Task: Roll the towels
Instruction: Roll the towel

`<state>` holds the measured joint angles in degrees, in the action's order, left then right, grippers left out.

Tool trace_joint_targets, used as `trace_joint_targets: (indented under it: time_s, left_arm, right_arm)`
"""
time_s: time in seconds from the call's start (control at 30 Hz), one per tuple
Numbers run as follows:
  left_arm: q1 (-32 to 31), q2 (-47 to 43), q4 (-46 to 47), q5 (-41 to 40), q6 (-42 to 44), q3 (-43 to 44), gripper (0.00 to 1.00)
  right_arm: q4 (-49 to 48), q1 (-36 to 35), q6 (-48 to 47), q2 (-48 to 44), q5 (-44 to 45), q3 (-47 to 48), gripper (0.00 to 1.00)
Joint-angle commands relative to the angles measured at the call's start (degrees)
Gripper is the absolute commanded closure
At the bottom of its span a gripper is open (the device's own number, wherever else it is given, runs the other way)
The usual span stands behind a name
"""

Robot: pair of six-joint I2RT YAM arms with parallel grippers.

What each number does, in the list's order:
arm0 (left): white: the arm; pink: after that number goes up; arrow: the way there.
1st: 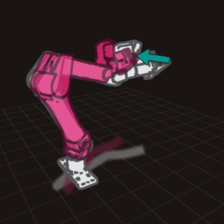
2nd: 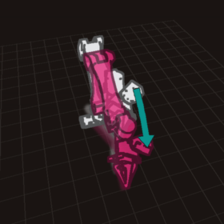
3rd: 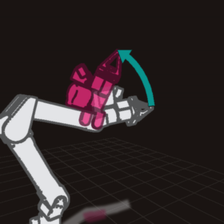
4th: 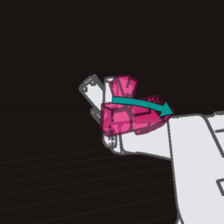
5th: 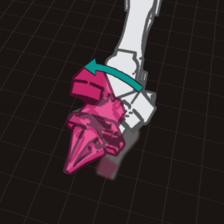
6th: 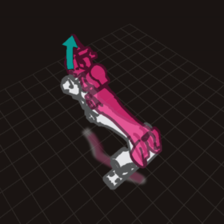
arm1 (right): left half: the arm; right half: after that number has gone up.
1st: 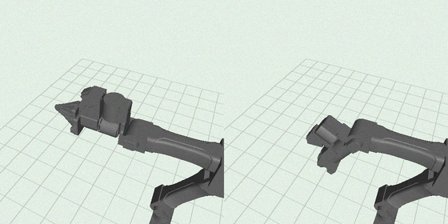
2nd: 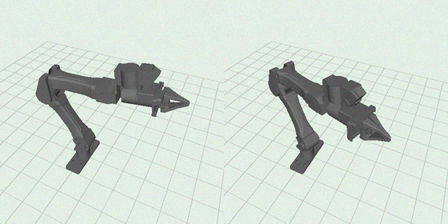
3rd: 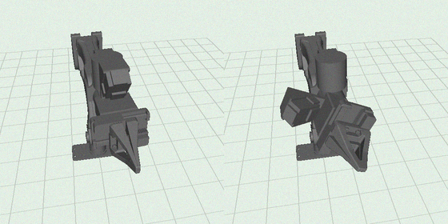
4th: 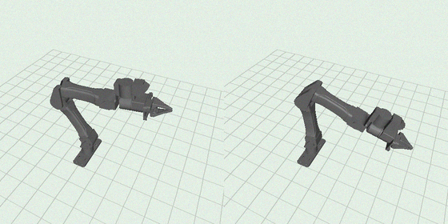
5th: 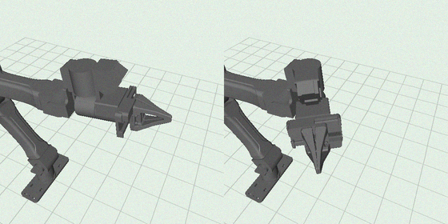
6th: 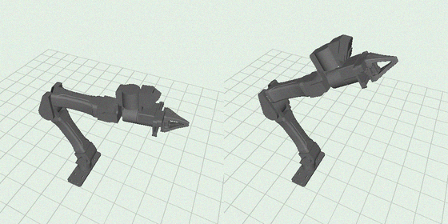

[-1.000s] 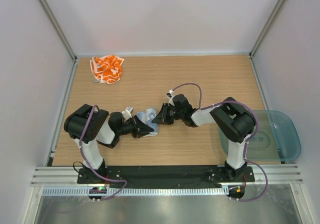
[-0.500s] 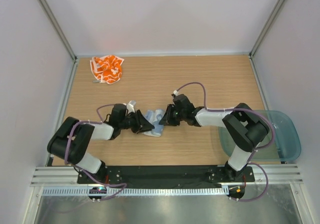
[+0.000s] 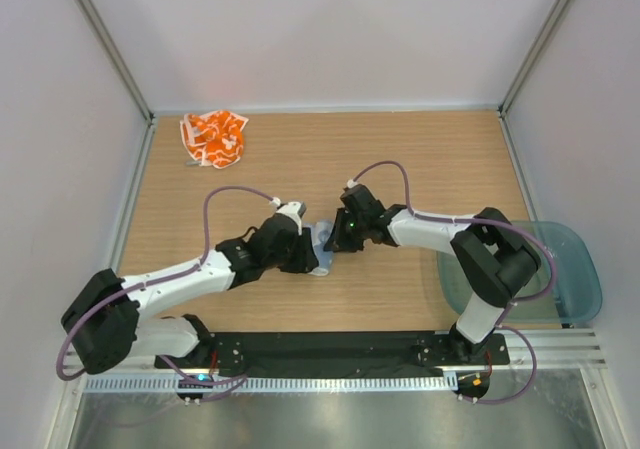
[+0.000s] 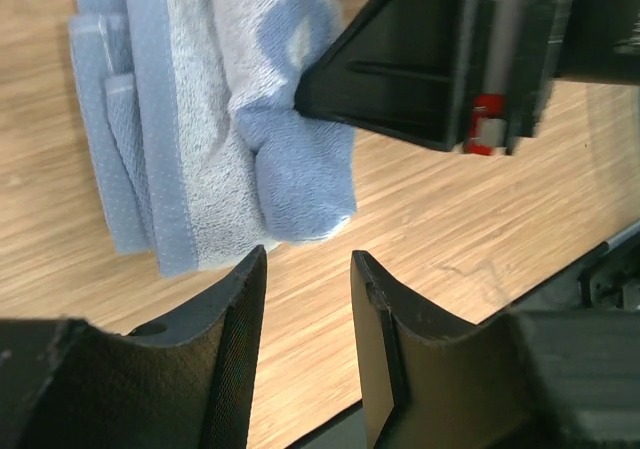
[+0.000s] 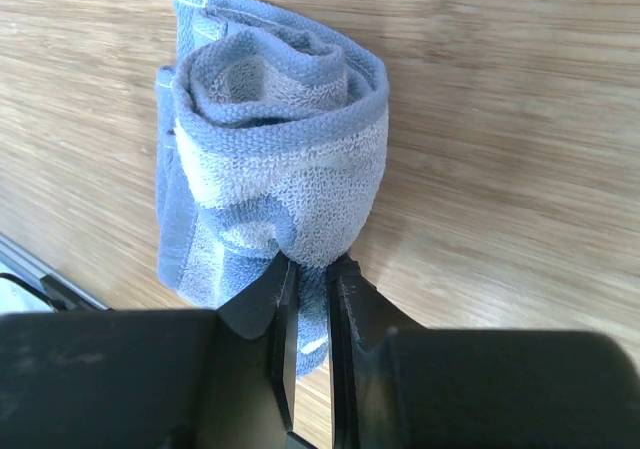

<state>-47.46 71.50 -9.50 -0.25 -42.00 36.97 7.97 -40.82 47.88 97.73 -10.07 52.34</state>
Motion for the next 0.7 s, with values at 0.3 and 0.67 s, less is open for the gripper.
trace_joint_targets:
  time_s: [0.3, 0.67]
  left_arm:
    - [-14.67, 7.31, -7.38, -25.67, 5.43, 10.66, 0.6]
    - [-19.07, 14.88, -4.83, -30.07, 5.7, 12.16, 0.59]
  right_arm:
    - [10.22, -1.37, -1.38, 2.2, 3.3, 3.47, 0.95]
    - [10.93, -2.95, -0.68, 3.78, 2.42, 6.2, 0.95]
